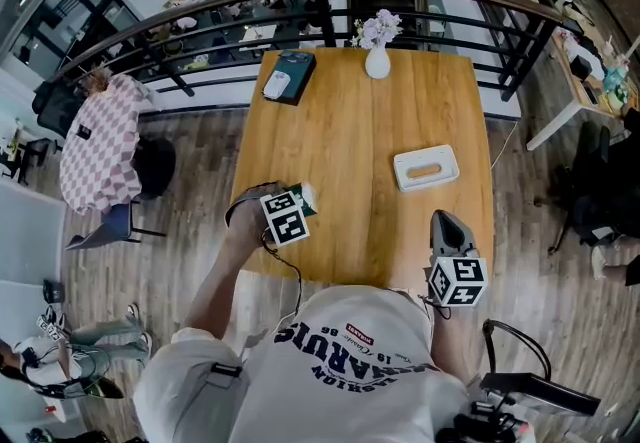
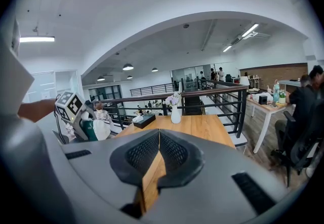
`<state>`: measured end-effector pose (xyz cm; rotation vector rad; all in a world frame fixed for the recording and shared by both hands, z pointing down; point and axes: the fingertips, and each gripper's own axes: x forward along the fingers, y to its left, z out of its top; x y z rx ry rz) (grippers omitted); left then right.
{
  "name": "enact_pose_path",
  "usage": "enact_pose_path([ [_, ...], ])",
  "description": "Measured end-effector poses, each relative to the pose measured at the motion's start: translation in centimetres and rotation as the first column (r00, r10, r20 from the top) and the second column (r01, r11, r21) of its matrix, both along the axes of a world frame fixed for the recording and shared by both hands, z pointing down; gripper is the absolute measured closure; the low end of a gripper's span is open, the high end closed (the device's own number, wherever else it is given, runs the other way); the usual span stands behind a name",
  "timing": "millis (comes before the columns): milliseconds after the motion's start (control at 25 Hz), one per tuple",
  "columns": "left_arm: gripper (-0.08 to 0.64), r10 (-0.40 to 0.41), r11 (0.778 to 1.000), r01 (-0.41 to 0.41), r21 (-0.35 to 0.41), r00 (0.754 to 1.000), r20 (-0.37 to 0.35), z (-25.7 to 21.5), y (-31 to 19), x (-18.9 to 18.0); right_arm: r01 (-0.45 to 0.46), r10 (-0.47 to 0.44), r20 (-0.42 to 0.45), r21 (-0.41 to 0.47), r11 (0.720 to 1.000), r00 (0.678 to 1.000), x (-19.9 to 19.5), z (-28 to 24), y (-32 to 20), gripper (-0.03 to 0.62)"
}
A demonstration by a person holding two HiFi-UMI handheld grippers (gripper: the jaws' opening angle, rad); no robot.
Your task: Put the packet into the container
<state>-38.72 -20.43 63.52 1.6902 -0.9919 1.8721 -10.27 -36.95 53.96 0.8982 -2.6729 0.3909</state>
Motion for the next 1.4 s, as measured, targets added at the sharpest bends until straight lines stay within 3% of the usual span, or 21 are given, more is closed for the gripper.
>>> enact_pose_path([
  [80, 0.256, -0.024, 1.000, 0.024, 0.004, 1.000, -0.018, -2.5, 0.2, 0.4, -0.002, 0.002, 0.001, -0.002, 1.000, 1.000, 0.0, 0.0, -0.1, 0.583],
  [320, 0.256, -0.053, 0.999, 0.053, 0.004, 0.999, 0.014, -6.6, 1.0, 0.5, -0.003, 0.003, 0.002, 0.000, 1.000, 1.000, 0.5, -0.1, -0.2, 0.583],
  [1080, 0.256, -0.003, 1.000, 0.003, 0.012, 1.000, 0.018, -6.8, -1.2, 2.8, -0.044, 0.044, 0.007, -0.005, 0.999, 0.999, 2.4, -0.1, -0.4, 0.583],
  [1400, 0.256, 0.023, 0.999, -0.023, 0.037, 1.000, -0.003, -7.4, -4.9, 5.5, -0.117, 0.117, 0.008, -0.015, 0.993, 0.993, 5.7, 0.1, -0.7, 0.583],
])
